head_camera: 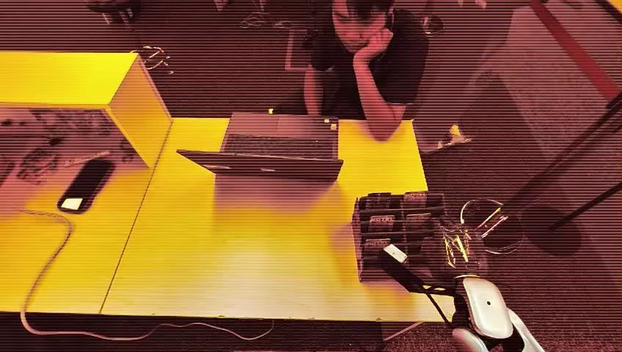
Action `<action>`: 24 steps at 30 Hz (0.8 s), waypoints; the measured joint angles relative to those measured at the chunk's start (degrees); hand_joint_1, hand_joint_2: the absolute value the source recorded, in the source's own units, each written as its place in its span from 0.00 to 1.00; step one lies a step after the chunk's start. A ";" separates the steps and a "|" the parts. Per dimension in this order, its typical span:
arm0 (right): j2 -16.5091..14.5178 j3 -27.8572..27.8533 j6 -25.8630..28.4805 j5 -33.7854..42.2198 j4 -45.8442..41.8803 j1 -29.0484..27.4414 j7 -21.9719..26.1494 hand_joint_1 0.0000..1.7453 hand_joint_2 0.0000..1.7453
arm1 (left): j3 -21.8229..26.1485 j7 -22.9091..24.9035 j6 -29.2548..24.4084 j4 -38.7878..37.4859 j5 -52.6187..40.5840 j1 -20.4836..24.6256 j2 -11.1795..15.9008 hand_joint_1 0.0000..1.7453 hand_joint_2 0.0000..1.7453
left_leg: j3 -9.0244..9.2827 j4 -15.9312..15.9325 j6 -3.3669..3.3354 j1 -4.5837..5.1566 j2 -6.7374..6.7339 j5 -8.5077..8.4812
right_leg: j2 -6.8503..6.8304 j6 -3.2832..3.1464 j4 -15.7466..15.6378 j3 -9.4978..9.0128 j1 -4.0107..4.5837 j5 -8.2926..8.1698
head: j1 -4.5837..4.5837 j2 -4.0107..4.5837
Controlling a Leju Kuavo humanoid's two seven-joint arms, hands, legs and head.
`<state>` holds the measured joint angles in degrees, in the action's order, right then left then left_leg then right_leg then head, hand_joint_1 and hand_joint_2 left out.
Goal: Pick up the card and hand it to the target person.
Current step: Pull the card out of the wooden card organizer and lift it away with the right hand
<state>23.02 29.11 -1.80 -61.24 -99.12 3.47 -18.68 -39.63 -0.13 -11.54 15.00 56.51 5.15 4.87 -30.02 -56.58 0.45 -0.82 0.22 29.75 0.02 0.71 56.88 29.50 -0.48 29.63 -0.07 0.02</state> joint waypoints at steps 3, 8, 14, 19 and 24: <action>0.00 0.01 -0.01 0.02 0.00 0.00 0.03 0.51 1.00 | 0.00 0.00 0.00 -0.02 -0.01 0.00 0.00 0.00 0.00 | 0.00 0.00 0.00 0.00 0.00 0.00 | 0.00 0.00 0.00 0.00 0.00 0.00 | 0.00 0.00; 0.00 0.02 -0.01 0.05 0.01 -0.01 0.09 0.53 1.00 | 0.00 0.00 0.00 -0.03 -0.01 0.00 0.00 0.00 0.00 | 0.00 0.00 0.00 0.00 0.00 0.00 | 0.00 0.00 0.00 0.01 0.00 0.00 | 0.00 0.00; 0.00 0.02 0.11 0.19 0.15 -0.08 0.09 0.54 1.00 | 0.00 0.00 0.00 -0.03 -0.04 0.00 0.01 0.00 0.00 | 0.00 0.00 0.00 0.00 0.00 0.00 | 0.00 0.00 0.00 0.01 0.00 0.00 | 0.00 0.00; 0.00 0.01 0.27 0.48 0.77 -0.16 0.09 0.58 1.00 | 0.00 0.00 0.07 -0.03 -0.13 0.00 0.11 0.00 0.00 | 0.00 0.00 0.00 0.00 0.00 0.00 | 0.00 0.00 0.00 0.01 0.00 0.00 | 0.00 0.00; 0.00 -0.09 0.75 0.74 1.66 -0.26 0.19 0.57 1.00 | 0.01 0.00 0.15 -0.05 -0.21 0.00 0.32 0.00 0.00 | 0.00 0.00 0.00 0.00 0.00 0.00 | 0.00 0.00 0.00 0.01 0.00 0.00 | 0.00 0.00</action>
<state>23.02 29.03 -1.05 -60.51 -97.46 3.21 -18.49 -39.62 -0.13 -11.39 14.96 56.30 5.15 5.19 -30.02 -56.58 0.45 -0.82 0.22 29.75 0.02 0.71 56.88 29.51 -0.48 29.63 -0.07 0.02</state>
